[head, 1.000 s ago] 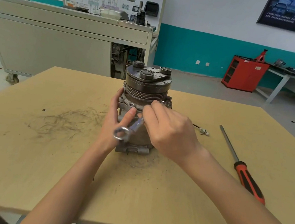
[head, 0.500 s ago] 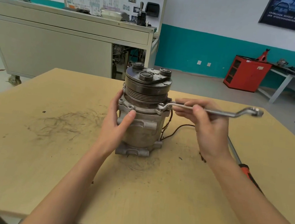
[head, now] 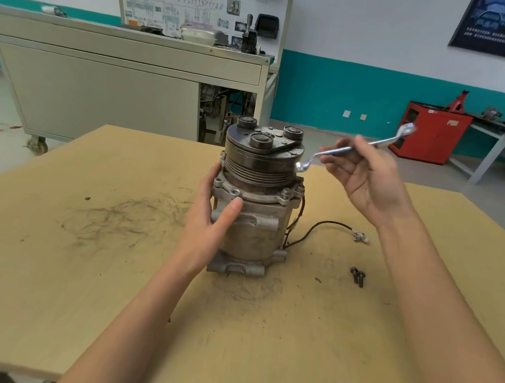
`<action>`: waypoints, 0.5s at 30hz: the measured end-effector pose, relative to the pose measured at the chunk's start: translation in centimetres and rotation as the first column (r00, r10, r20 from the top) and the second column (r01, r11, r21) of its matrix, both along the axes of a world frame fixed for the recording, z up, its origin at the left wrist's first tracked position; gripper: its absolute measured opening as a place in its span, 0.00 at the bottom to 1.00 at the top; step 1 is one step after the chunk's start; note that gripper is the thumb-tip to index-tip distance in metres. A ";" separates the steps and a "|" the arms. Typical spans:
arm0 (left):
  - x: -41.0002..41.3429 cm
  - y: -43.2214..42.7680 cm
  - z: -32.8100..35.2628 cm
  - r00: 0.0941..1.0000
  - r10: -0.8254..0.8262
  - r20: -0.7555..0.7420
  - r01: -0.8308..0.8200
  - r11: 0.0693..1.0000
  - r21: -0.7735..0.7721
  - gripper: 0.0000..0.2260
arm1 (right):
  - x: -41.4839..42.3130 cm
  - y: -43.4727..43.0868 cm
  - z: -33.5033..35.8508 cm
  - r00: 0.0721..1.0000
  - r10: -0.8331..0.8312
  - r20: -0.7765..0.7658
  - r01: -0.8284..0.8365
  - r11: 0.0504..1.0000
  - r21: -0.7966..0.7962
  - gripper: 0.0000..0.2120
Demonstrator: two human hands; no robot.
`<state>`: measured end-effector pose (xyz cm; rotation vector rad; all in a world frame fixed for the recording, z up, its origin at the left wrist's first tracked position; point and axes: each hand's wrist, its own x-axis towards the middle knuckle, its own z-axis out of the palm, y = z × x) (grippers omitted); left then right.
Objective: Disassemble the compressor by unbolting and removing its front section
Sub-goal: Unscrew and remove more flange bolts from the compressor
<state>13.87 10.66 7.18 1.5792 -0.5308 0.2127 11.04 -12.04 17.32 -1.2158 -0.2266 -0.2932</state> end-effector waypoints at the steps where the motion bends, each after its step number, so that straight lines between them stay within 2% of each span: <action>1: 0.0 0.0 0.0 1.000 0.001 0.000 -0.001 1.000 -0.001 0.36 | -0.7 0.0 0.5 0.995 -0.091 0.031 0.093 0.991 -0.099 0.15; 2: 0.0 0.0 0.0 1.000 0.003 0.000 -0.003 1.000 -0.002 0.34 | -1.4 0.3 0.9 0.981 -0.179 0.079 0.192 0.956 -0.222 0.15; 4: 0.1 -0.1 0.0 1.000 0.005 0.001 -0.005 1.000 -0.005 0.33 | -2.8 1.6 1.3 0.931 -0.287 0.226 0.362 0.815 -0.452 0.13; 5: 0.2 -0.1 0.0 1.000 0.002 -0.001 -0.002 1.000 -0.006 0.33 | -3.5 2.5 1.5 0.898 -0.303 0.320 0.435 0.718 -0.543 0.11; 7: 0.3 -0.2 -0.1 1.000 -0.008 -0.001 0.008 1.000 -0.012 0.33 | -4.6 4.7 1.5 0.801 -0.254 0.542 0.594 0.450 -0.667 0.09; 9: 0.2 -0.1 -0.2 1.000 -0.011 0.012 0.011 1.000 -0.018 0.35 | -5.3 6.6 1.2 0.697 -0.118 0.707 0.717 0.142 -0.683 0.13; 11: 0.2 -0.1 -0.2 0.999 -0.004 0.035 0.005 1.000 -0.016 0.33 | -5.7 8.2 0.7 0.616 0.019 0.788 0.785 -0.100 -0.611 0.16; 13: 0.1 -0.2 -0.2 0.999 0.009 0.042 -0.008 1.000 -0.014 0.31 | -6.0 9.4 0.2 0.561 0.104 0.821 0.810 -0.274 -0.519 0.11; 15: 0.3 -0.3 -0.2 0.999 0.011 0.047 -0.010 1.000 -0.023 0.28 | -6.0 10.4 -0.5 0.511 0.120 0.851 0.805 -0.415 -0.424 0.07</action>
